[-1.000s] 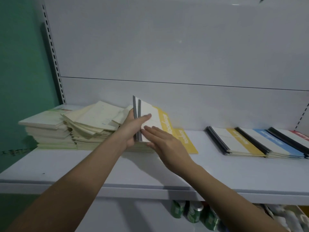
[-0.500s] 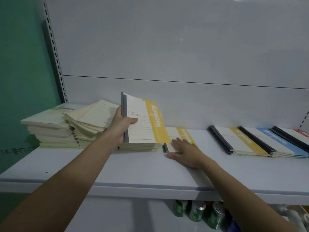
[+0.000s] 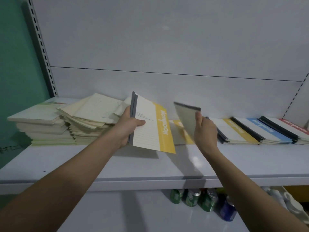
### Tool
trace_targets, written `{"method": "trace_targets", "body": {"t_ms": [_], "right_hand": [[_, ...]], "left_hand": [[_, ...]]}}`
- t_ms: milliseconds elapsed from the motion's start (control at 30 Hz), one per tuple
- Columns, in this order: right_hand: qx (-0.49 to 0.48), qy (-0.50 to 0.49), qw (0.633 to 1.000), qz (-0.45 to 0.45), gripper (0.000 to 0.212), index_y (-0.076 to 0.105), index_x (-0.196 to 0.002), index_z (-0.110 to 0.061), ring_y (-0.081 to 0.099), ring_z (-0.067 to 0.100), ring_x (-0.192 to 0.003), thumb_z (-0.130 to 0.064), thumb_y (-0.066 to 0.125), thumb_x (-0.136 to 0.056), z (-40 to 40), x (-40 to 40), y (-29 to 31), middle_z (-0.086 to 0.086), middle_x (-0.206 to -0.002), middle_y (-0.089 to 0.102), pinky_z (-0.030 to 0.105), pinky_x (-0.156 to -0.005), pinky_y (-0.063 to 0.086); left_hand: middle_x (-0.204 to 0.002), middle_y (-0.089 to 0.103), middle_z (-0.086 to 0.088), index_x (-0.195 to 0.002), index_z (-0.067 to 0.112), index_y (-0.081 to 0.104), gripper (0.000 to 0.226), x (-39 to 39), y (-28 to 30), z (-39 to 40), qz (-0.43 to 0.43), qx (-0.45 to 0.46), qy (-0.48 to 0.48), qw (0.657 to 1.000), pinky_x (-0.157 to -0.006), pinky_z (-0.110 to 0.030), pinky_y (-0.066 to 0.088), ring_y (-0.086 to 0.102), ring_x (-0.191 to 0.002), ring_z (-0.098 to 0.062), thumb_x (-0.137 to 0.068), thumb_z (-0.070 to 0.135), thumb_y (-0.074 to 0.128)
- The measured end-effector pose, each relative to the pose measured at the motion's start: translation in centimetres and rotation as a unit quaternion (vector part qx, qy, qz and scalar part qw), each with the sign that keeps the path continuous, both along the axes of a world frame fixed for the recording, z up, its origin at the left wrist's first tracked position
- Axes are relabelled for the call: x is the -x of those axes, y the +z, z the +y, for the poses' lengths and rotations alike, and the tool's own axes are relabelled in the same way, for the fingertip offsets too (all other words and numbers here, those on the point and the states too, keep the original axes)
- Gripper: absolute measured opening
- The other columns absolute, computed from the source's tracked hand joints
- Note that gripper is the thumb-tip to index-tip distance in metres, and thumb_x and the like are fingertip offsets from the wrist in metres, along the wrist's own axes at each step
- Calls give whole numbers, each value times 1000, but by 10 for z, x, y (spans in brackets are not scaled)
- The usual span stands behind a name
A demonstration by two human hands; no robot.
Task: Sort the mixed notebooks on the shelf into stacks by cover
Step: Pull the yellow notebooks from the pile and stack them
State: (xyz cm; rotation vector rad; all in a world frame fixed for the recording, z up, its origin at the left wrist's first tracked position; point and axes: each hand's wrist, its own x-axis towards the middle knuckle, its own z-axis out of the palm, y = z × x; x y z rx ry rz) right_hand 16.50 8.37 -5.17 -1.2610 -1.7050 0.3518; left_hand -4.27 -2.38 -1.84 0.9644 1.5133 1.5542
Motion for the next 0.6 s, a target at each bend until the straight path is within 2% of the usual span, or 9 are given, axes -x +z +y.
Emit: {"method": "trace_targets", "body": {"t_ms": [67,133,167,233,300,333,400,500,600], "right_hand": [[-37,29,998,44,54,40,-62,-12,40,20,-55,-41,26,-105,-22,3,15,4,-56,43,37,-52,26],[-70,81,994,-9,46,56,-72,-23,46,17,-58,-42,29,-104,-42,6,19,-4,-60,49,35,-57,30],[-92,97,989,-67,40,65,-91,-28,54,19,-67,-43,31,-104,-50,6,16,-7,-70,58,33,-61,34],[-140,131,966,-171,36,58,-129,-33,59,15,-103,-45,36,-103,-59,1,5,-10,-114,67,31,-74,43],[-166,190,946,-205,42,53,-138,-27,50,13,-127,-43,41,-101,-60,-7,-6,-8,-139,55,30,-97,46],[-171,215,940,-203,44,54,-139,-24,48,15,-131,-42,42,-100,-59,-11,-9,-6,-142,53,29,-103,42],[-188,248,928,-205,45,55,-138,-21,48,16,-131,-43,41,-101,-55,-22,-15,-4,-140,55,25,-106,36],[-199,295,912,-204,45,61,-132,-20,46,15,-133,-42,36,-102,-45,-43,-21,-5,-139,57,24,-111,32],[-173,218,952,-132,40,59,-133,-22,42,13,-135,-39,41,-101,-25,-68,-26,-6,-140,54,27,-112,31]], "left_hand": [[-119,64,-3,-139,25,40,53,-15,-2,4,-2,-4,-14,1000,-77,-40,57,64,-103,-24,-94,1,56],[-123,62,-5,-140,24,40,44,-30,-2,10,-12,-11,-24,1000,-78,-38,56,64,-103,-23,-99,10,52],[-121,63,-6,-139,24,40,38,-36,0,13,-23,-12,-26,999,-76,-37,56,64,-101,-22,-102,17,48],[-115,66,-3,-132,28,45,31,-48,4,16,-41,-3,-33,999,-74,-37,57,66,-98,-21,-102,38,44],[-111,68,-1,-124,30,50,35,-56,4,22,-42,7,-41,998,-80,-42,58,69,-97,-21,-96,52,49],[-111,68,-2,-122,29,51,36,-61,3,26,-41,5,-42,998,-81,-44,58,69,-98,-22,-94,51,54],[-111,67,-7,-122,23,51,31,-71,-2,34,-51,-5,-30,998,-77,-41,58,68,-94,-23,-94,31,63],[-111,66,-11,-122,20,50,31,-88,-13,48,-64,-2,-14,998,-68,-33,53,65,-88,-23,-94,7,56],[-113,67,-8,-126,17,51,33,-108,-19,66,-75,-1,-10,997,-73,-34,53,66,-94,-22,-95,6,53]]}}
